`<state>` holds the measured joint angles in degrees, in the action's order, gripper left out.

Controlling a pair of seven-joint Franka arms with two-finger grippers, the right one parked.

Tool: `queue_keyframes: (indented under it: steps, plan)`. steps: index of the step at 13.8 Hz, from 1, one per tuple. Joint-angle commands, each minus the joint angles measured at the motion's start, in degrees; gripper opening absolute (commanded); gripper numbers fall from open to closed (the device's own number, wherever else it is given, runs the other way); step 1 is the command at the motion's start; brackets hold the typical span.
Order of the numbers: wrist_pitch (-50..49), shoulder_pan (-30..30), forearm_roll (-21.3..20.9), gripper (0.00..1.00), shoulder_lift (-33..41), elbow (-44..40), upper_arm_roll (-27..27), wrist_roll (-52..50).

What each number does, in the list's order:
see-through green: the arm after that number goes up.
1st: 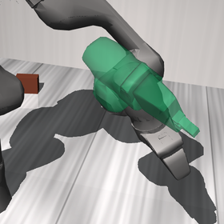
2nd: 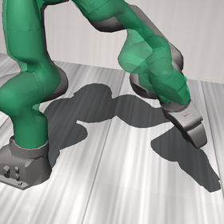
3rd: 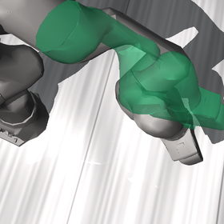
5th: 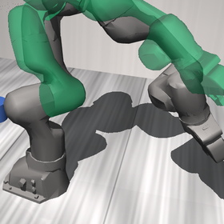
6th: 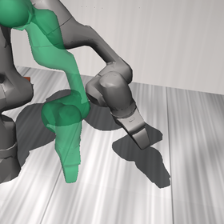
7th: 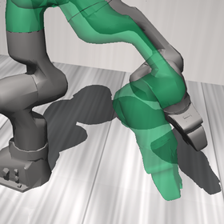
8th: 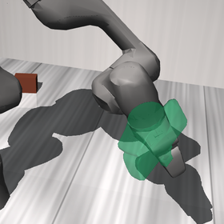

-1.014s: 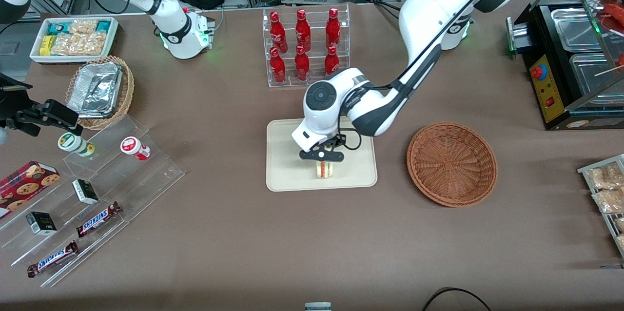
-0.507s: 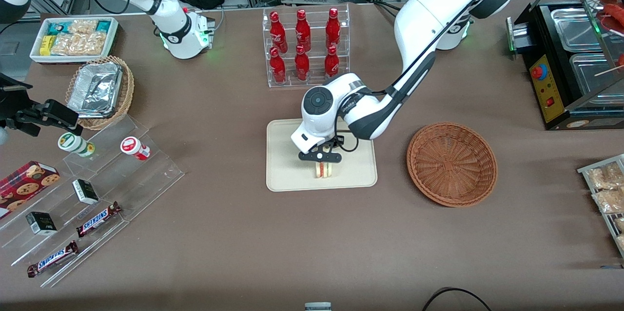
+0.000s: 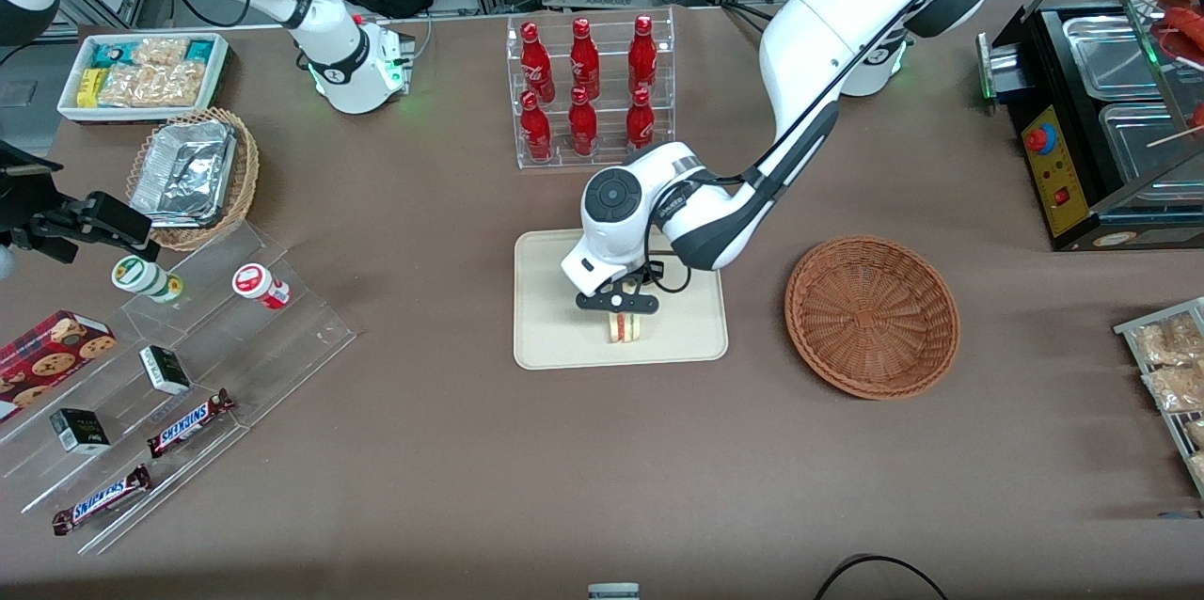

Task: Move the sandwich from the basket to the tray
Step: 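Lower the sandwich onto the middle of the cream tray, then open the left gripper and raise it off the sandwich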

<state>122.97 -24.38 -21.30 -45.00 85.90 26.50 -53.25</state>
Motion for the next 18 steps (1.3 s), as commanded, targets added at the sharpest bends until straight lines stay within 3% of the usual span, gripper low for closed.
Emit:
queue_keyframes:
  steps: [1,2,3,4,5,11,14,18]
  plan:
    - [-0.1,-1.02,-1.03,0.31,-0.53,-0.82,-0.31,-3.0]
    - [-0.1,-1.45,-1.11,0.34,-0.53,-0.82,-0.31,-3.0]
    - [-0.1,-1.46,-1.11,0.45,-0.53,-0.82,-0.31,-3.0]
    - [-0.19,-1.37,-1.03,0.76,-0.36,-0.82,-0.31,-3.09]
    - [-0.1,-1.37,-1.03,0.99,-0.1,-1.0,-0.31,-3.17]
    - [-1.59,0.29,-0.41,1.0,5.87,-0.56,-0.31,-5.37]
    - [-3.26,0.82,-0.23,1.0,10.44,-0.39,-0.39,-11.68]
    - [-10.17,6.08,-0.15,1.0,19.04,0.4,-0.22,-14.6]
